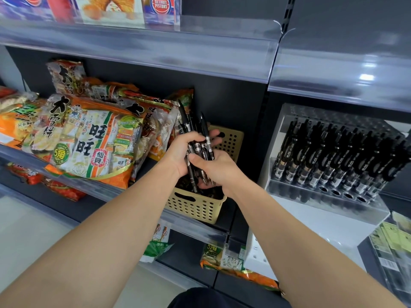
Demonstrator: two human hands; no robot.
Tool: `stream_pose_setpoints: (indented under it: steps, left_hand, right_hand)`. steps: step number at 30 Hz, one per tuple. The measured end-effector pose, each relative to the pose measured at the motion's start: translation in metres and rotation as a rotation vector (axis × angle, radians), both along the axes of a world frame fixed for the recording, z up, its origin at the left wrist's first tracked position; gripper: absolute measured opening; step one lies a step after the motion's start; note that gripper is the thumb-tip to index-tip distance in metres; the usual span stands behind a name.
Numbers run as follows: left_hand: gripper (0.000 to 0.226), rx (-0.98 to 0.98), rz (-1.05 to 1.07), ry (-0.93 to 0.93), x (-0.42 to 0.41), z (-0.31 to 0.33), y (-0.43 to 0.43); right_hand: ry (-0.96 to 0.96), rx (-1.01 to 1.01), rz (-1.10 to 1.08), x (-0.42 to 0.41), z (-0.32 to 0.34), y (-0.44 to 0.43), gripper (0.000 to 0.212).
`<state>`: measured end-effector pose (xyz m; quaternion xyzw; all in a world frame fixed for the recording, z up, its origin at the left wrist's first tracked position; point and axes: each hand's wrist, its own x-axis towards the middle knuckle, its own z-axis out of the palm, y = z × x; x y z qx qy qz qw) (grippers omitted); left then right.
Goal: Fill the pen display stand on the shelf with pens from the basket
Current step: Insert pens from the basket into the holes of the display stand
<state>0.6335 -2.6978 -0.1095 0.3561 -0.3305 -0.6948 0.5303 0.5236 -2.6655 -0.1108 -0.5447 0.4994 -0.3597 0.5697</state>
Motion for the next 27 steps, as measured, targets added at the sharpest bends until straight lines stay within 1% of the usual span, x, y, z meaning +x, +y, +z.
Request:
stream_pose_setpoints:
  steps: [2,4,5,7,9,11,12,17,21,24,27]
  left_hand:
    - [0.031,-0.002,0.018,-0.017,-0.001,-0.002,0.000]
    - [0.017,-0.014,0.069,0.008,-0.002,-0.004,0.000]
    - [0.016,-0.014,0.092,0.029,-0.003,-0.005,0.000]
    - [0.025,0.001,0.113,0.061,-0.001,-0.006,-0.001]
    - [0.035,0.029,0.120,0.077,0.003,-0.006,-0.003]
    - [0.039,0.053,0.129,0.072,0.007,-0.005,-0.004]
    - [0.039,0.054,0.136,0.061,0.009,-0.005,-0.004]
    - [0.027,0.047,0.233,-0.069,0.010,-0.007,-0.007]
    - [0.014,-0.010,0.265,-0.114,0.008,0.000,-0.005]
    - [0.014,-0.033,0.261,-0.129,0.008,0.004,-0.003]
    - [0.017,-0.029,0.251,-0.116,0.011,0.004,-0.002]
  right_hand:
    - [0.037,-0.055,-0.033,0.002,-0.002,0.001,0.018]
    - [0.070,-0.104,-0.054,0.003,-0.006,0.001,0.019]
    - [0.076,-0.123,-0.054,0.003,-0.009,0.002,0.020]
    - [0.035,-0.125,-0.074,0.002,-0.012,0.002,0.025]
    - [-0.077,-0.053,-0.133,0.000,-0.012,0.001,0.031]
    - [-0.187,0.003,-0.172,-0.004,-0.010,0.001,0.025]
    - [-0.203,0.003,-0.192,-0.005,-0.010,0.000,0.022]
    - [-0.236,-0.007,-0.321,-0.004,-0.010,0.001,0.022]
    - [-0.259,0.003,-0.378,-0.004,-0.005,0.003,0.020]
    - [-0.218,-0.039,-0.385,-0.005,-0.005,0.004,0.017]
    - [-0.194,-0.074,-0.324,-0.005,-0.005,0.008,0.019]
